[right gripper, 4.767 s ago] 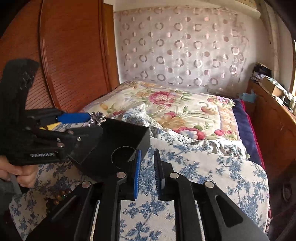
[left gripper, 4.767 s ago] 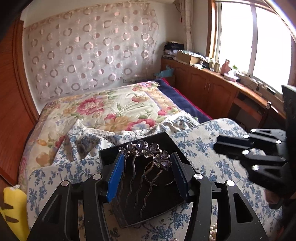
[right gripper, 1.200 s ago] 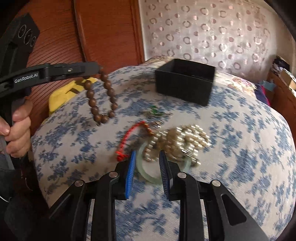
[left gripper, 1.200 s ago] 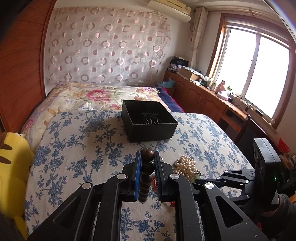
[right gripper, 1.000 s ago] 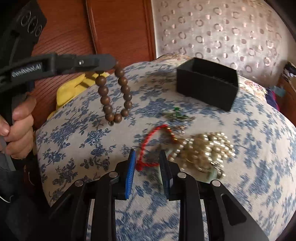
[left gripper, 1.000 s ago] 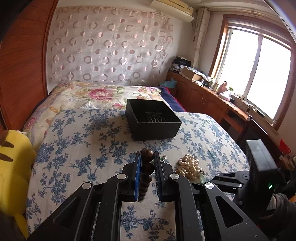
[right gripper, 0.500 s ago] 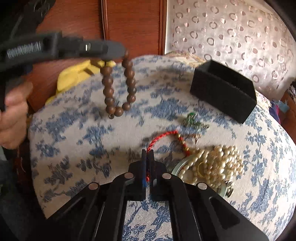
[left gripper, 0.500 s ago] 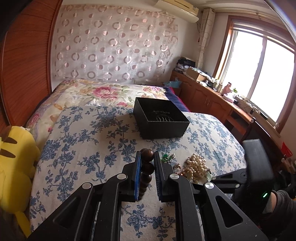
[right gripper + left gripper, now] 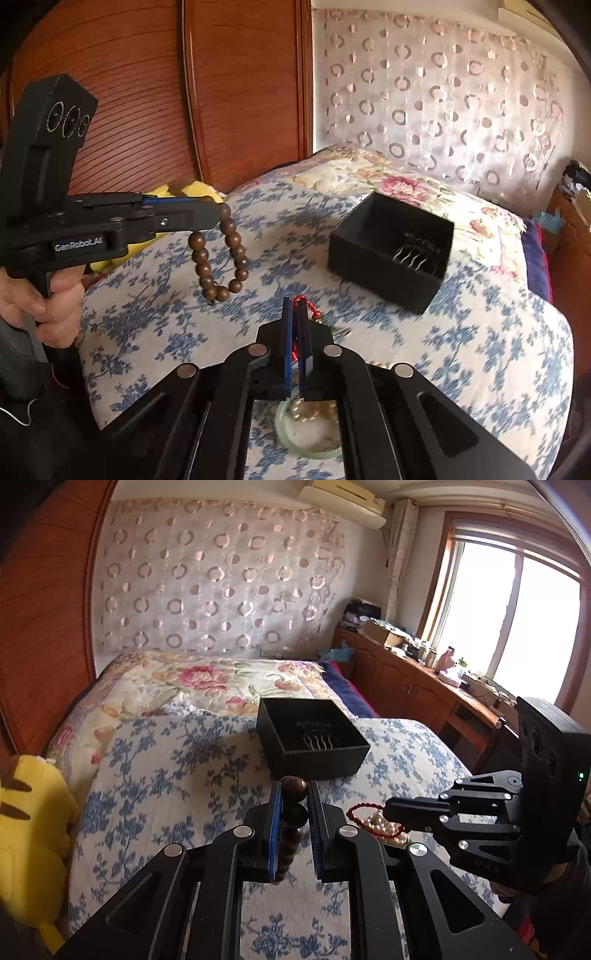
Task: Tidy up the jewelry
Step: 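Carry both bracelets over the black box and open both grippers to drop them, then withdraw both grippers from the box back toward the remaining jewelry, then grasp the pearl necklace with the right gripper and lift it, then grasp the pale green jade bangle with the left gripper while the right gripper holds the pearls, then carry the bangle and pearls over the black box and open both grippers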
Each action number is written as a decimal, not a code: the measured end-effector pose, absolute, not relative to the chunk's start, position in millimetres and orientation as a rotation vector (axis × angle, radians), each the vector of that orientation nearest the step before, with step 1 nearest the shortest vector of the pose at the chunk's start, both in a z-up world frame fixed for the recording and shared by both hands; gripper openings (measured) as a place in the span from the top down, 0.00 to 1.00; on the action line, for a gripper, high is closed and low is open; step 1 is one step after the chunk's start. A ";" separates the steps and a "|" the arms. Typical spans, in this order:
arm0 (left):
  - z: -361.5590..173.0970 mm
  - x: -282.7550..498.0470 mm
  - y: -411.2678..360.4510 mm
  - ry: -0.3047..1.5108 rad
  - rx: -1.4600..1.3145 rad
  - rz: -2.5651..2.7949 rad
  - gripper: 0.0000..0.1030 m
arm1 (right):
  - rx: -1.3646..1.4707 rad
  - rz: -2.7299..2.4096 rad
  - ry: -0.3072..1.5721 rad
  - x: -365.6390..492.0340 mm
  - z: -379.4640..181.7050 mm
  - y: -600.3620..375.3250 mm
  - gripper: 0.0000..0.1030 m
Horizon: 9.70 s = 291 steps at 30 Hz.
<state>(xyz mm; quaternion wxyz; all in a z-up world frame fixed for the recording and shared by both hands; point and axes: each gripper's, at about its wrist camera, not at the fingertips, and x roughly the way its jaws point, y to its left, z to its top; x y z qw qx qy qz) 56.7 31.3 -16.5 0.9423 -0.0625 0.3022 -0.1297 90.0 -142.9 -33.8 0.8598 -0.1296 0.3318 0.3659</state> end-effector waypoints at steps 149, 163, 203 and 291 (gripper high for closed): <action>-81.0 60.6 -38.9 0.769 0.018 -0.367 0.74 | -0.128 0.562 0.720 103.7 -72.6 -224.2 0.92; -90.3 63.4 -59.3 0.806 0.045 -0.395 0.73 | -0.123 0.464 0.552 101.4 -3.6 -278.2 0.92; -111.2 57.0 -50.0 0.896 0.060 -0.372 0.94 | -0.146 0.488 0.606 103.8 -33.5 -260.9 0.92; -37.8 232.3 -23.9 0.740 0.046 -0.244 0.93 | -0.182 0.633 0.647 251.2 -19.6 -190.8 0.85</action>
